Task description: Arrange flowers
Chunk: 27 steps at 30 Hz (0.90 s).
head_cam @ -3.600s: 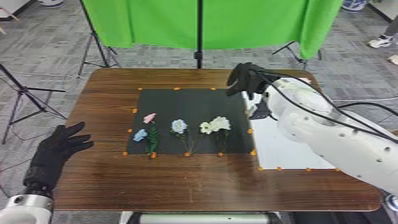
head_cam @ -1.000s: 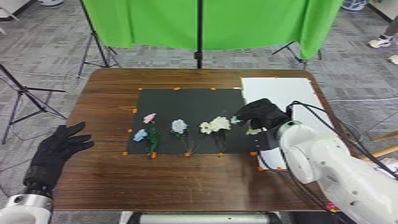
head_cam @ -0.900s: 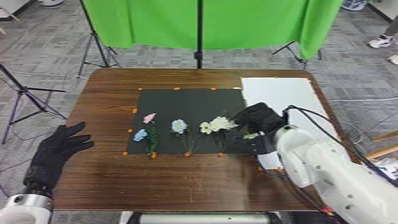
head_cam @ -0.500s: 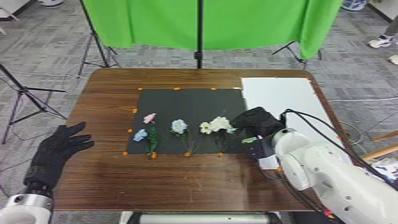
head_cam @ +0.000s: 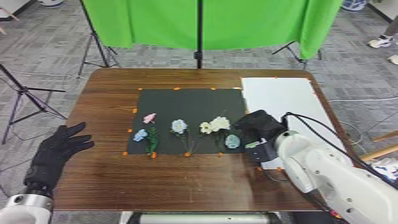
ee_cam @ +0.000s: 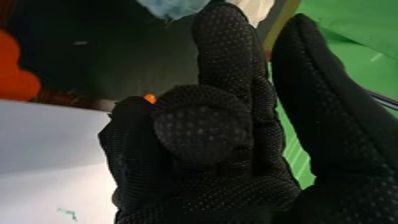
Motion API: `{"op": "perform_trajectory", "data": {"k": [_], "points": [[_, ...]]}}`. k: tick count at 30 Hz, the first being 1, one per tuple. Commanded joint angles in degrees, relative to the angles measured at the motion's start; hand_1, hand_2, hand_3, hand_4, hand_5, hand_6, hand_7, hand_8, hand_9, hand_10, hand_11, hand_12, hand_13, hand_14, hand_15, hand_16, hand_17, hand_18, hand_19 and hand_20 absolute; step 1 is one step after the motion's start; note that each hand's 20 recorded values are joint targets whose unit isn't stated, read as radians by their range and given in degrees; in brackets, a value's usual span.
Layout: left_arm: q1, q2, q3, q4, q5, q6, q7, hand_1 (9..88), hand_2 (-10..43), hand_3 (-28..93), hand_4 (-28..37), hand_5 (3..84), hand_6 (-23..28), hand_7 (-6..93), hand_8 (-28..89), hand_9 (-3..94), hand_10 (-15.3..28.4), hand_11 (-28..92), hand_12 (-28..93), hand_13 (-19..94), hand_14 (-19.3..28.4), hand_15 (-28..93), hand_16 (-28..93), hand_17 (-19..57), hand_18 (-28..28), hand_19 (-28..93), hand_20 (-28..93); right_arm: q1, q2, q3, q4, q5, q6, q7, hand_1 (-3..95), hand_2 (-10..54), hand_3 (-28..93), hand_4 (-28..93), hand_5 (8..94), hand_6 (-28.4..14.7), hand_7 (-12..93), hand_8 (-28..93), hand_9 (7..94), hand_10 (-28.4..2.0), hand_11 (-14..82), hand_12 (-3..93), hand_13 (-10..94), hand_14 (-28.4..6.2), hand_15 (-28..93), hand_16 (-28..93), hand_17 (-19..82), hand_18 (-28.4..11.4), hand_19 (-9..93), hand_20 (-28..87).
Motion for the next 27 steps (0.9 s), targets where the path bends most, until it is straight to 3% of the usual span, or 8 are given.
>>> {"op": "perform_trajectory", "data": {"k": [1, 5, 9, 13, 17, 19, 21, 27], "points": [[1.0, -0.44, -0.17, -0.29, 0.31, -0.31, -0.55, 17.1, 24.8, 59, -28.3, 44.5, 6.0, 7.9, -6, 48.4, 16.6, 18, 9, 42, 21.9, 27, -4, 5.9, 16.7, 20, 16, -2.3, 1.1, 6.0, -1.2, -2.6, 1.5, -2.6, 46.8, -9.5, 64, -17, 68.5, 0.3, 18, -2, 83.4, -12.1, 28.2, 31.8, 90, -3.3, 59, 35, 62, -15.1, 93, 51], [0.8, -0.14, -0.22, -0.25, 0.23, 0.02, -0.11, 17.1, 24.8, 59, -28.3, 44.5, 5.9, 8.0, -6, 48.4, 16.6, 18, 9, 42, 21.9, 27, -4, 5.9, 16.7, 20, 17, -7.1, 1.9, 14.7, -3.5, 0.7, 3.1, -13.7, 44.9, -9.5, 64, -17, 68.4, 0.1, 18, -1, 82.5, -12.4, 30.6, 27.8, 89, -3.6, 59, 35, 61, -15.2, 93, 52], [1.0, 0.41, -0.43, -0.49, 0.11, 0.8, 0.56, 17.3, 24.8, 59, -28.3, 44.7, 5.9, 8.1, -6, 48.7, 16.7, 18, 9, 42, 21.9, 27, -4, 6.2, 16.7, 20, 17, -14.7, -0.6, 24.0, -5.7, 5.4, 4.4, -23.9, 32.4, -4.0, 66, -14, 68.6, 0.6, 19, -10, 77.6, -14.6, 26.9, 24.8, 80, -8.1, 52, 31, 49, -16.3, 86, 44], [0.8, 0.61, -0.77, -0.68, -0.08, 1.21, 1.03, 17.1, 24.8, 59, -28.3, 45.0, 6.0, 8.2, -6, 48.8, 16.8, 18, 9, 42, 21.8, 26, -4, 7.2, 16.0, 19, 16, -20.0, -6.8, 30.9, -4.1, 10.5, -4.2, -32.6, 23.5, -1.3, 69, -14, 66.1, -0.6, 18, -10, 69.6, -16.8, 18.1, 21.8, 60, -16.0, 34, 26, 30, -18.3, 57, 44], [0.1, 1.12, -0.89, -0.58, -0.08, 0.51, 0.99, 17.4, 24.8, 59, -28.3, 45.5, 6.0, 8.1, -6, 49.0, 16.9, 18, 9, 42, 21.6, 26, -4, 7.9, 15.7, 20, 16, -24.4, -14.2, 36.0, -2.1, 13.3, -16.1, -37.7, 16.4, 0.4, 71, -14, 55.8, -2.0, 13, -8, 57.4, -17.1, 9.6, 19.2, 47, -17.1, 15, 28, 21, -17.1, 31, 37], [-0.5, 1.15, -0.76, -0.46, -0.02, 0.4, 1.39, 17.6, 24.8, 59, -28.3, 45.6, 6.0, 8.1, -6, 49.0, 16.8, 18, 9, 42, 21.6, 26, -4, 8.1, 15.6, 20, 17, -26.0, -17.5, 36.7, -1.7, 14.4, -18.2, -40.2, 13.2, 0.9, 71, -15, 48.5, -1.9, 10, -8, 48.3, -17.0, 6.1, 18.3, 38, -16.7, 11, 27, 17, -17.1, 21, 33], [-1.4, 1.28, -0.27, -0.2, -0.04, 0.58, 2.11, 17.4, 24.8, 59, -28.3, 45.8, 5.9, 8.2, -6, 49.0, 16.9, 18, 9, 42, 21.5, 26, -4, 8.4, 15.5, 20, 17, -27.9, -20.5, 36.7, -1.9, 14.5, -17.5, -43.2, 10.7, 1.2, 72, -15, 43.1, -1.7, 8, -7, 41.0, -16.1, 4.2, 16.9, 32, -16.3, 7, 25, 15, -16.5, 14, 29], [-3.7, 1.82, 2.93, 2.15, -0.23, 2.63, 7.75, 17.5, 23.4, 61, -28.3, 47.0, 5.7, 8.6, -6, 50.2, 16.7, 19, 9, 42, 21.2, 25, -4, 8.8, 15.6, 20, 17, -32.9, -27.1, 36.7, -2.4, 14.0, -18.4, -47.4, 4.5, 1.7, 76, -18, 32.9, 0.1, 6, -7, 34.3, -14.6, 2.3, 13.4, 24, -13.3, 3, 20, 11, -15.0, 8, 25]]}}
